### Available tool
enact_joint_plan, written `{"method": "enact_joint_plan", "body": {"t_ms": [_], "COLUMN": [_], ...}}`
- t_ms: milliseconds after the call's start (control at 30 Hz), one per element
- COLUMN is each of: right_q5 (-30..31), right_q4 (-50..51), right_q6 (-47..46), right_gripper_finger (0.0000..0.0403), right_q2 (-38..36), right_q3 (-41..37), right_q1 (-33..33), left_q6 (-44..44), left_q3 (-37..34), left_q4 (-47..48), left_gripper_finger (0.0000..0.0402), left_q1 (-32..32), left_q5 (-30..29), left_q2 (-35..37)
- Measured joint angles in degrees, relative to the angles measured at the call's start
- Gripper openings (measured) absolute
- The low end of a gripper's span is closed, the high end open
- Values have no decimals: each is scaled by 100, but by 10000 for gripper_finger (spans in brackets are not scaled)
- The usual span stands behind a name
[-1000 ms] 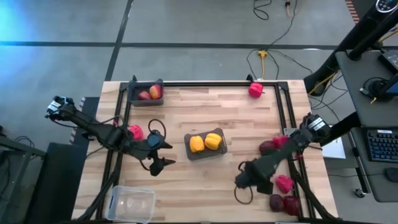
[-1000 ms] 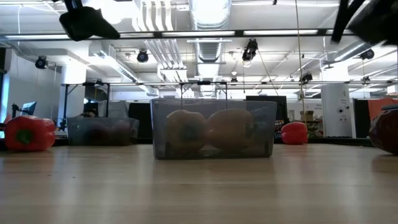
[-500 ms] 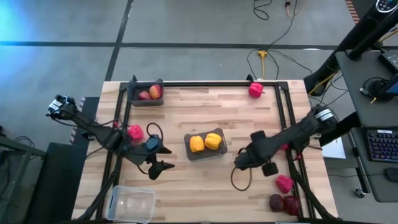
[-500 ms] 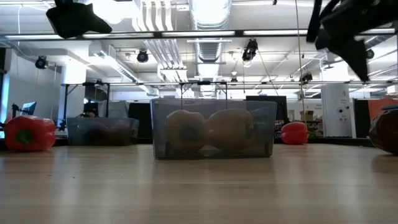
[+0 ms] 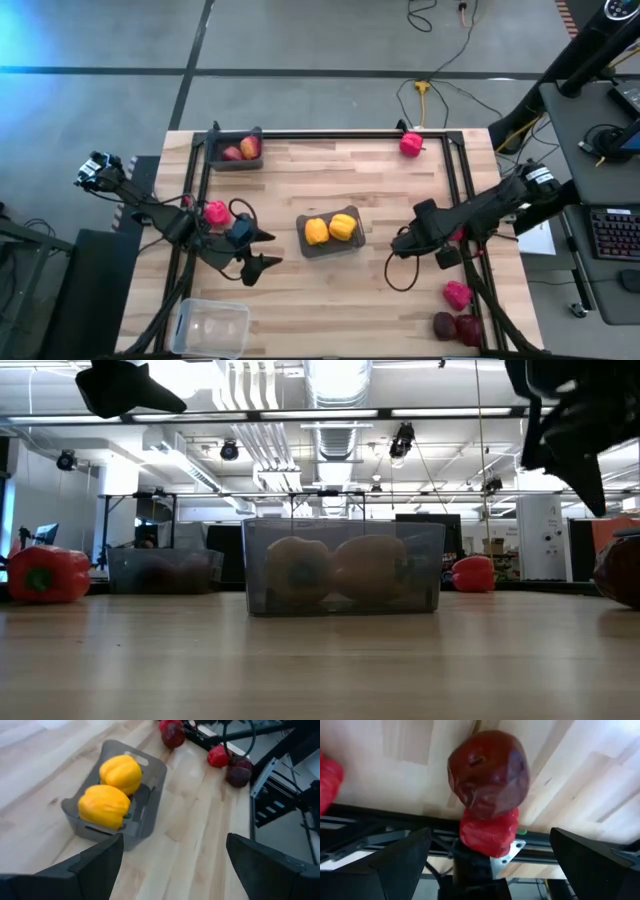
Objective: Sort produce into baskets
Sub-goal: Put the top apple into the top black bin
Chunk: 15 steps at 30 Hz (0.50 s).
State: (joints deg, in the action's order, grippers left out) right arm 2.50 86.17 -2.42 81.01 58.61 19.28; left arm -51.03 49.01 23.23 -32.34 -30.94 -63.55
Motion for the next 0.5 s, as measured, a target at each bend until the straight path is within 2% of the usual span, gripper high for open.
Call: {"method": "enact_joint_plan", "body": {"t_ms": [200,500], "right_q5": [-95,-232], "right_q4": [-494,-987], "right_q6": [251,473], "right_gripper_finger": [400,400], "right_q2": [96,482], "right_q3": [-601,-953], "right_q1": [-378,-800], "left_q6": [83,143], "left_q3": [0,0], "left_q4": [7,35], "left_gripper_finger": [335,335], "left_q1": [2,2], "left_q5": [-140,-161], "left_q2": [12,20]}}
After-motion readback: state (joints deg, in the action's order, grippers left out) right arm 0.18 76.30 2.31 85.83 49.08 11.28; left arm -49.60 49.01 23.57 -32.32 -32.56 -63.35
